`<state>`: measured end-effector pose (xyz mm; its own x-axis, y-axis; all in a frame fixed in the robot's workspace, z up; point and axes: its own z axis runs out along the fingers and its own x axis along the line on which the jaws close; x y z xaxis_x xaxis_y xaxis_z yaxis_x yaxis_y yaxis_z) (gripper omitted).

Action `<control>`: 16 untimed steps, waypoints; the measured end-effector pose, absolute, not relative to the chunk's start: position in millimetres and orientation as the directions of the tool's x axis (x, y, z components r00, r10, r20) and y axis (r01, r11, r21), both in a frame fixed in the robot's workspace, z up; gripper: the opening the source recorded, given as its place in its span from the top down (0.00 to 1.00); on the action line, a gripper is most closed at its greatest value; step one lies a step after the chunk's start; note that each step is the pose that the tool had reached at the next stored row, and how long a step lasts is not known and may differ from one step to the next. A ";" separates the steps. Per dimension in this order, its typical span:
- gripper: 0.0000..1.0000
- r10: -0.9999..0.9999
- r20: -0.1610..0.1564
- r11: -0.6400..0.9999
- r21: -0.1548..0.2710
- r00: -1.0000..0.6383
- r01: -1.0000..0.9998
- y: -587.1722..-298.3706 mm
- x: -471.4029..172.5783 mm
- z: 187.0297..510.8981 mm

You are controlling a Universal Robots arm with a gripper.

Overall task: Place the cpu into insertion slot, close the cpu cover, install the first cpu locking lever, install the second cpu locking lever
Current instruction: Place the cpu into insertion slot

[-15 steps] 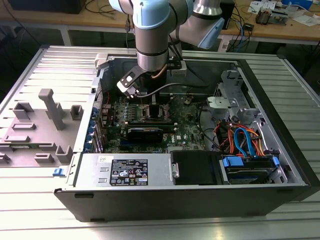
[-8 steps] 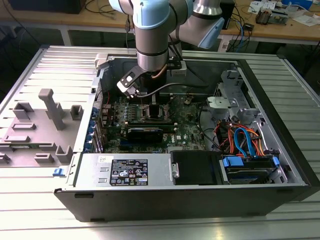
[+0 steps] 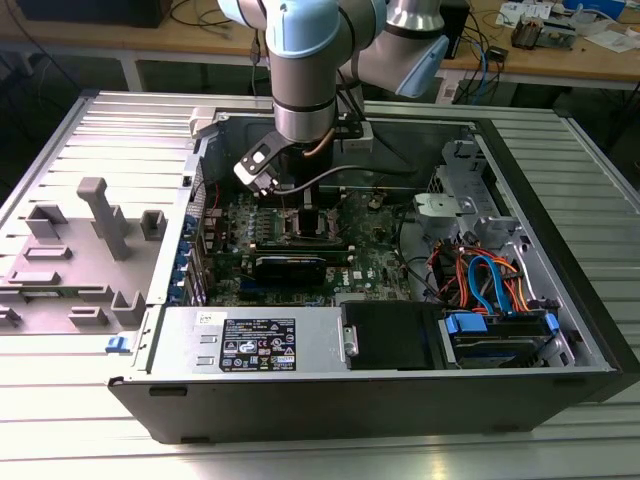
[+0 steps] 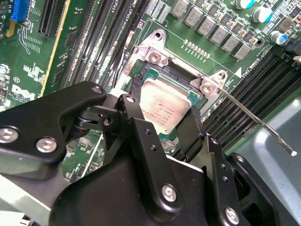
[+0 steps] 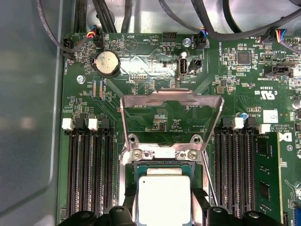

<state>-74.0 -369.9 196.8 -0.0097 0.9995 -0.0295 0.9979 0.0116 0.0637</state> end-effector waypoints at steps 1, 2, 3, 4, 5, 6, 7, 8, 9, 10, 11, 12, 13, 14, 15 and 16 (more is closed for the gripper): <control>0.46 1.000 -0.029 0.012 0.064 -0.010 0.998 -369.8 -74.0 197.8; 0.46 1.000 -0.029 0.012 0.064 -0.010 0.998 -369.8 -74.0 198.3; 0.46 1.000 -0.030 0.012 0.064 -0.010 0.998 -369.9 -74.0 199.1; 0.46 1.000 -0.030 0.012 0.063 -0.010 0.998 -370.0 -74.1 199.9; 0.46 1.000 -0.030 0.012 0.063 -0.010 0.998 -370.0 -74.1 200.4; 0.46 1.000 -0.029 0.012 0.064 -0.010 0.998 -369.9 -74.1 200.5; 0.46 1.000 -0.030 0.012 0.064 -0.010 0.998 -369.9 -74.0 200.6; 0.46 1.000 -0.029 0.012 0.064 -0.010 0.998 -369.9 -74.0 200.6; 0.46 1.000 -0.030 0.012 0.064 -0.010 0.998 -369.9 -74.1 200.8; 0.46 1.000 -0.030 0.012 0.064 -0.010 0.998 -369.9 -74.0 200.8; 0.46 1.000 -0.029 0.012 0.064 -0.010 0.998 -369.9 -74.0 200.9; 0.46 1.000 -0.030 0.012 0.064 -0.010 0.998 -369.9 -74.1 201.0; 0.46 1.000 -0.030 0.012 0.064 -0.010 0.998 -369.9 -74.0 201.1; 0.46 1.000 -0.030 0.012 0.064 -0.010 0.998 -369.9 -74.1 201.3; 0.46 1.000 -0.030 0.012 0.063 -0.010 0.998 -370.0 -74.1 202.2; 0.46 1.000 -0.030 0.012 0.063 -0.010 0.998 -370.0 -74.1 203.3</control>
